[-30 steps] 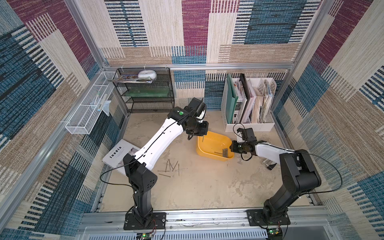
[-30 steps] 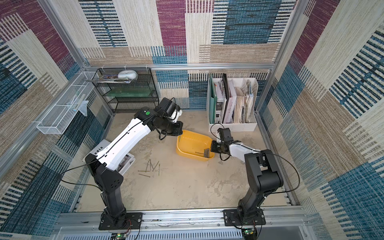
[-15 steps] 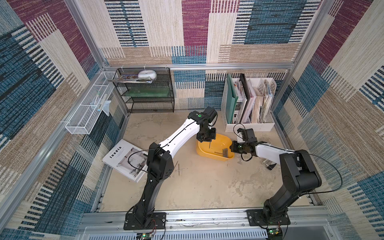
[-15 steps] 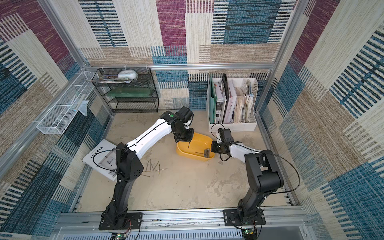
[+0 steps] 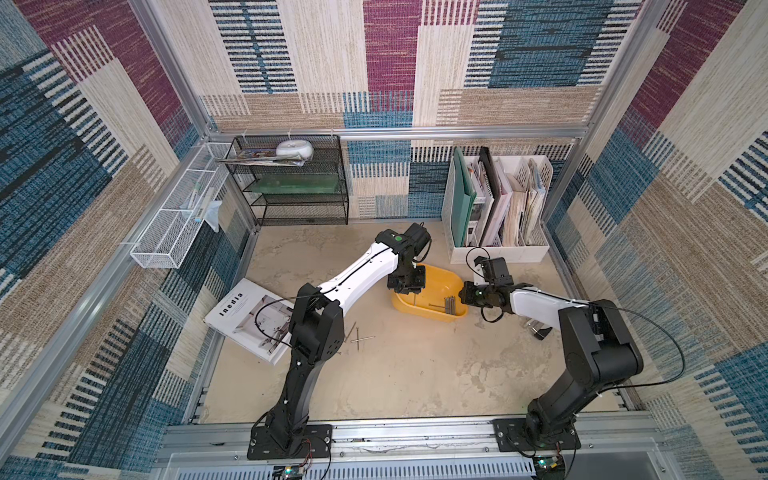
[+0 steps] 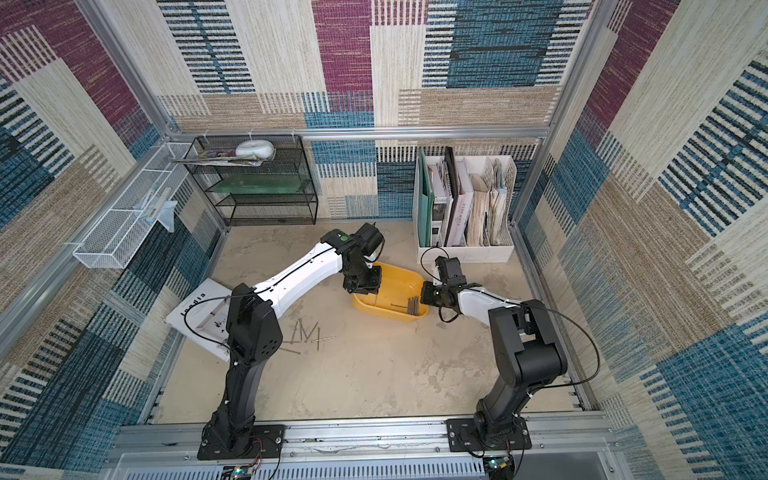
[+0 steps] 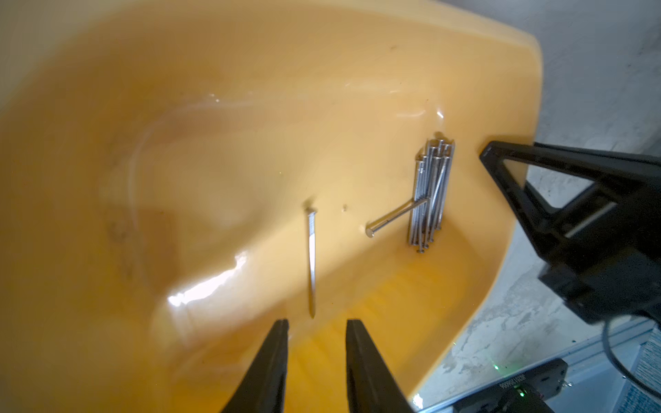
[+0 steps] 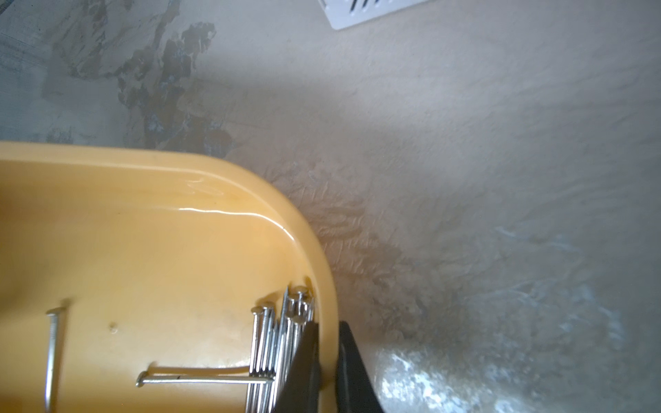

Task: Put the nails on the desktop into the storage box
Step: Place the nail in the storage box, then pick up the nail from the center of the board.

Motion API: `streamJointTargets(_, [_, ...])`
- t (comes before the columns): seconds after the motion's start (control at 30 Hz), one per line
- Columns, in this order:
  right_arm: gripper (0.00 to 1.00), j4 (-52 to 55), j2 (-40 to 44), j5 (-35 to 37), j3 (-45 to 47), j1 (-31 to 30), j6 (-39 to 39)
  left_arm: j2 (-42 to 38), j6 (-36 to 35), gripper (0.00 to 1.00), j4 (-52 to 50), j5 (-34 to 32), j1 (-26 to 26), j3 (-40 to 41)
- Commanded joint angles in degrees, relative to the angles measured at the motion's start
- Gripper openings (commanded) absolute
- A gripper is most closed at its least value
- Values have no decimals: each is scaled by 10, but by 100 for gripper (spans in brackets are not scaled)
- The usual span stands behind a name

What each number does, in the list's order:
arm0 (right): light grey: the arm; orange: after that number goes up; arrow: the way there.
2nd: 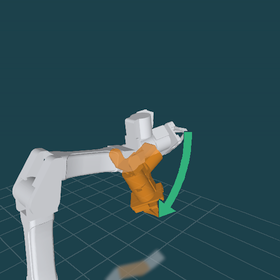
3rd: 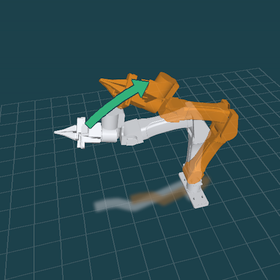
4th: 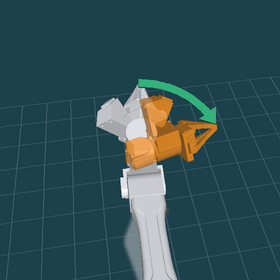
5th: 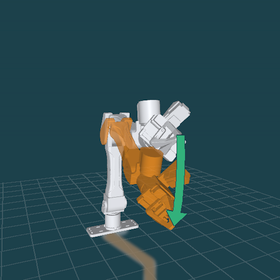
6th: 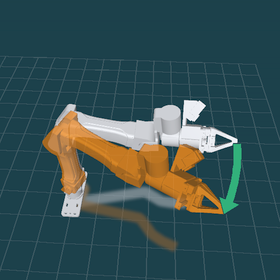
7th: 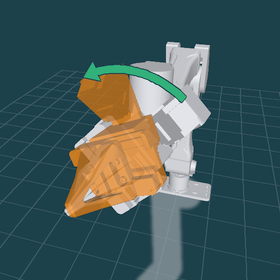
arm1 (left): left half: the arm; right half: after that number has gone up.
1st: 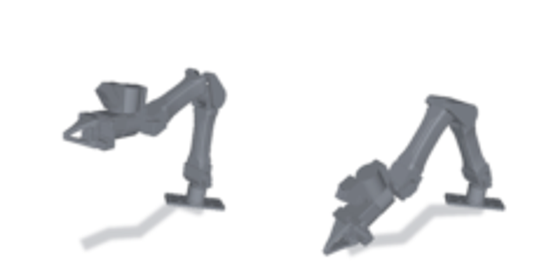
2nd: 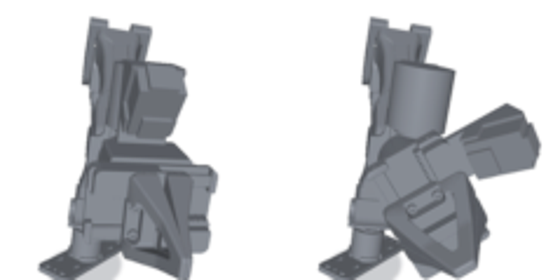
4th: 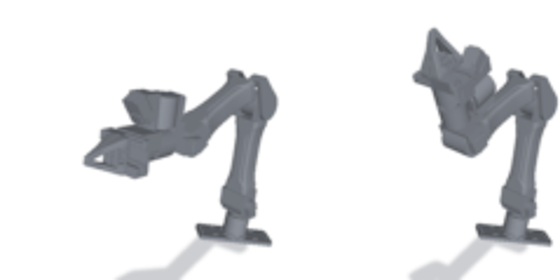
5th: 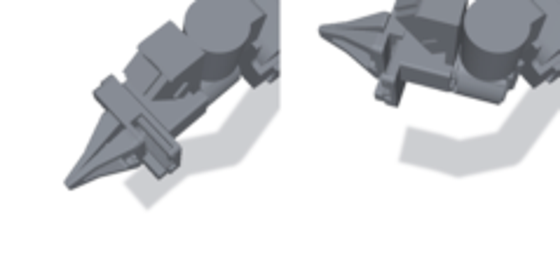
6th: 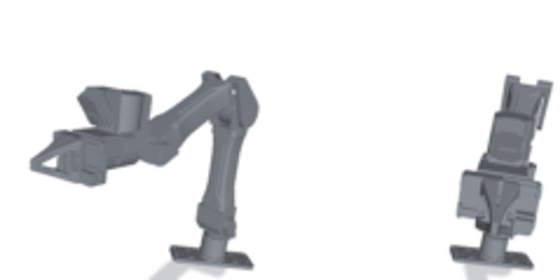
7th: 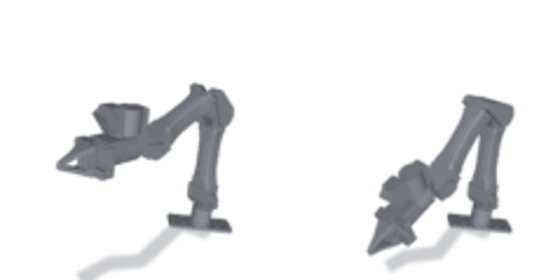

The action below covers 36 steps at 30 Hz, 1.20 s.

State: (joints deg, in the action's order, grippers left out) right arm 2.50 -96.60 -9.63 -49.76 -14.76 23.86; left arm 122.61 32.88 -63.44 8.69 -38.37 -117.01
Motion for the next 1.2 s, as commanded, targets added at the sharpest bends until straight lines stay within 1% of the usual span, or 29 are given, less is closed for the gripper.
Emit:
streamJointTargets(0.0, [0, 90, -10, 44, 7, -10, 11, -46, 13, 34, 16, -17, 1, 9])
streamJointTargets(0.1, [0, 83, -9, 45, 7, -21, 28, -107, 4, 36, 20, -27, 6, 29])
streamJointTargets(0.17, [0, 79, -10, 47, 6, -28, 36, -156, -9, 37, 25, -28, 11, 67])
streamJointTargets(0.27, [0, 77, -17, 46, 0, -37, 42, -239, -37, 38, 26, -44, 28, 160])
streamJointTargets(0.37, [0, 78, -22, 49, -2, -39, 43, -321, -69, 40, 28, -54, 53, 280])
streamJointTargets(0.43, [0, 81, -24, 54, -4, -38, 39, -361, -97, 40, 40, -52, 69, 359])
streamJointTargets(0.47, [0, 83, -25, 57, -7, -38, 36, -375, -108, 40, 50, -63, 73, 395])
streamJointTargets(0.53, [0, 89, -29, 62, -11, -37, 32, -379, -134, 40, 62, -59, 75, 437])
streamJointTargets(0.6, [0, 94, -34, 61, -18, -37, 27, -361, -156, 40, 75, -35, 74, 458])
streamJointTargets(0.7, [0, 102, -37, 63, -24, -36, 22, -322, -192, 39, 80, -26, 68, 465])
streamJointTargets(0.9, [0, 107, -36, 66, -24, -32, 15, -281, -265, 39, 80, -12, 61, 482])
streamJointTargets(1.03, [0, 107, -40, 64, -25, -28, 14, -243, -299, 38, 80, -39, 35, 472])
streamJointTargets(1.17, [0, 105, -40, 63, -24, -27, 15, -206, -307, 38, 85, -69, 30, 460])
